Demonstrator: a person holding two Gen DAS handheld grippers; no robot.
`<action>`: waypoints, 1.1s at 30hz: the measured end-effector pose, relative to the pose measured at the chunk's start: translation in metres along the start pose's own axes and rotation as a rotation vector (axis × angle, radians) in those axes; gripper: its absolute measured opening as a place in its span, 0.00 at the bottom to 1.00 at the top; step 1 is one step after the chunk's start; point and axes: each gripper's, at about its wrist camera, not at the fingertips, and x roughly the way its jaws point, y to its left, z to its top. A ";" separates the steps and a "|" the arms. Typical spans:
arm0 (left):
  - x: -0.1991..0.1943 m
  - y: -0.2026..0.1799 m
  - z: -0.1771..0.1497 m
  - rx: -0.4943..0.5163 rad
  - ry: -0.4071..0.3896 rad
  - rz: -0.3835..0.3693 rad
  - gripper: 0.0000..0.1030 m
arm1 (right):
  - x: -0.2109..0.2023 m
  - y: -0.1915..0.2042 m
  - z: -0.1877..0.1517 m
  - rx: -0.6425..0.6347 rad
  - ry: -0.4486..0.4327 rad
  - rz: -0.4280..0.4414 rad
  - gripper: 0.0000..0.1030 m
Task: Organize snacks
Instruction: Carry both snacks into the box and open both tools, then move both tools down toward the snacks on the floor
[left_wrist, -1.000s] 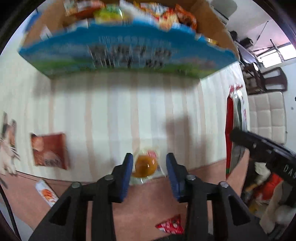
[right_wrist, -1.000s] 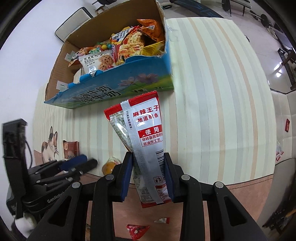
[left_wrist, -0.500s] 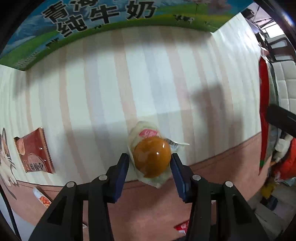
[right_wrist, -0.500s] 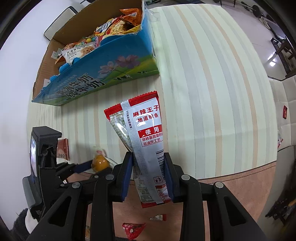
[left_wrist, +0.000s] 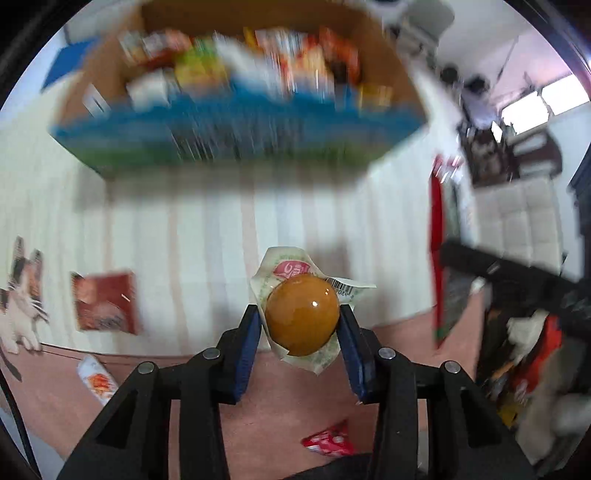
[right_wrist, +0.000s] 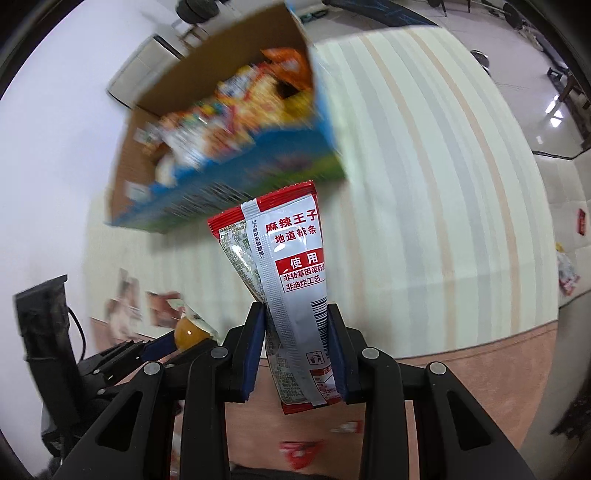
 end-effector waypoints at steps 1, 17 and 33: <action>-0.022 0.000 0.010 -0.009 -0.045 -0.008 0.38 | -0.009 0.007 0.006 -0.005 -0.016 0.020 0.34; -0.028 0.095 0.175 -0.156 -0.054 0.156 0.38 | -0.001 0.084 0.150 0.032 -0.139 0.042 0.34; 0.030 0.116 0.180 -0.210 0.067 0.201 0.70 | 0.076 0.075 0.175 0.042 0.027 -0.092 0.84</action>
